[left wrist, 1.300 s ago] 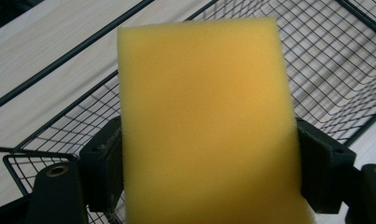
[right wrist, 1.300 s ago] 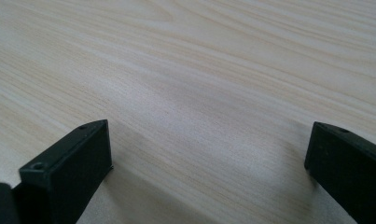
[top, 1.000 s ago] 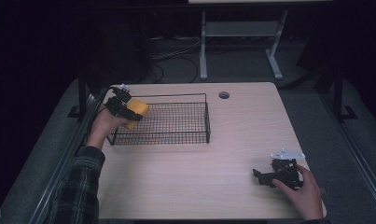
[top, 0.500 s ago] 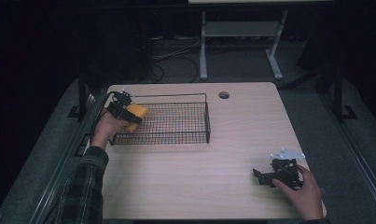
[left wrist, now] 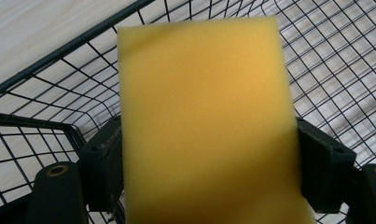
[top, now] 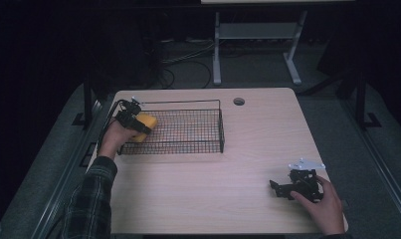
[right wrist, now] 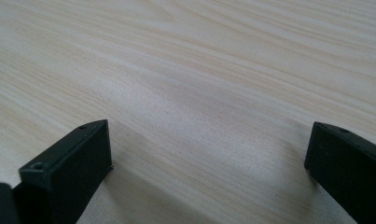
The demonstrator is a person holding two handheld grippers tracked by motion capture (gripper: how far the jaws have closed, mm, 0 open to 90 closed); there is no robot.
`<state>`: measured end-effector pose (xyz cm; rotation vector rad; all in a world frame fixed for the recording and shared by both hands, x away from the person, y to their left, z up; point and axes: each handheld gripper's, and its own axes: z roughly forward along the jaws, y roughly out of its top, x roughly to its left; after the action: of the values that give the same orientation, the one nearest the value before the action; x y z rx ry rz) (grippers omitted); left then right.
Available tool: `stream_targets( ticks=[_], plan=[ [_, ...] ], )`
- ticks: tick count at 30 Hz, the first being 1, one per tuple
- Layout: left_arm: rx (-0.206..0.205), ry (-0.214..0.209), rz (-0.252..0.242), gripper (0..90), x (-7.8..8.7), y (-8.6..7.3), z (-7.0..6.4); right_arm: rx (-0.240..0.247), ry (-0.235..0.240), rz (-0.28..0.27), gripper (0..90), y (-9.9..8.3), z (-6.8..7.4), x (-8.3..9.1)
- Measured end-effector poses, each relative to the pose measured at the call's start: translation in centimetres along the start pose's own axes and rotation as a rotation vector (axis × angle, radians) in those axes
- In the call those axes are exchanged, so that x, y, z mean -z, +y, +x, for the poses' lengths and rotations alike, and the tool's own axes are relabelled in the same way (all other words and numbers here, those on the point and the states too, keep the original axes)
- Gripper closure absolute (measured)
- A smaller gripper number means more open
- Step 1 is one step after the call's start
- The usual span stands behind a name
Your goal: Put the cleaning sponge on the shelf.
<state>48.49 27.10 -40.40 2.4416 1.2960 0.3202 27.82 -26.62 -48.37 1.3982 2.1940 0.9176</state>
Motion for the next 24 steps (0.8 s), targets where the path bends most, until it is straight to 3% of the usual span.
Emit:
stream_targets(
  ticks=[24],
  plan=[
    [0.020, -0.034, 0.050, 16.6, -0.42, -0.67, 0.05, 0.001, -0.002, 0.001, 0.0, 0.00, -0.01, 0.00]
  ],
)
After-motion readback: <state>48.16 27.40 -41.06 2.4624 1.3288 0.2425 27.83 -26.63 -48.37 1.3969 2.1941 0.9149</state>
